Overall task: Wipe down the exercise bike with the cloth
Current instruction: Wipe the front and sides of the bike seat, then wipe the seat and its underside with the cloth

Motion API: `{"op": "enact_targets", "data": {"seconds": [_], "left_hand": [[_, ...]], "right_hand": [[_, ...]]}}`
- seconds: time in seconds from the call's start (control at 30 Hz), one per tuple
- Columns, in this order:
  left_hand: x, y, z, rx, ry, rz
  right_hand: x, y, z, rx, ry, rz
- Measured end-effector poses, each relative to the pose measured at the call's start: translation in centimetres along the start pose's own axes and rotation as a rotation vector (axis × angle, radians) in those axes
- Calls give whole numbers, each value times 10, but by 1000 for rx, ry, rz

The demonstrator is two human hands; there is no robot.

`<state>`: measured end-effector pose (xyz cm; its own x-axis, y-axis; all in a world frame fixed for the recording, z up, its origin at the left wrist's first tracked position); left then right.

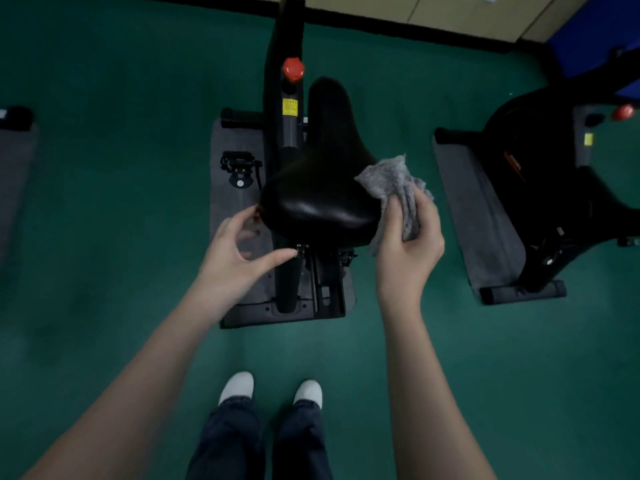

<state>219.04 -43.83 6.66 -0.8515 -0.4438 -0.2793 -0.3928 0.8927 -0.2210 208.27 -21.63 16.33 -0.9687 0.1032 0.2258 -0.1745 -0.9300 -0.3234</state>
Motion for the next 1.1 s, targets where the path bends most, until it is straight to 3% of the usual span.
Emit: {"op": "enact_targets", "data": {"seconds": [0.27,0.47,0.9,1.1], "left_hand": [[-26,-16,-55,281,155,55],[-44,18,-118,515,334,146],[-119,247,-201,1005,615,509],[-168,366,-226,1101,745,598]], "right_hand": [[-7,-36,36,-62,61,116],[-21,-92,41,-60,112,75],[-20,-298,-5,-29,209,-111],[-23,-412,-36,-56,277,-210]]}}
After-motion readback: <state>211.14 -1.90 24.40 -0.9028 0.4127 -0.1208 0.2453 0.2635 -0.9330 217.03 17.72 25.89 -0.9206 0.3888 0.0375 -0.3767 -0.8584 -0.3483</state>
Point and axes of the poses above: each hand's wrist, its own x-axis towards the middle knuckle, its own y-axis out of the palm, z = x × y, the point moved 10 cm from there along x, towards the middle knuckle, and after that the axes turned 1 degree about z, right-handed, at the moved point
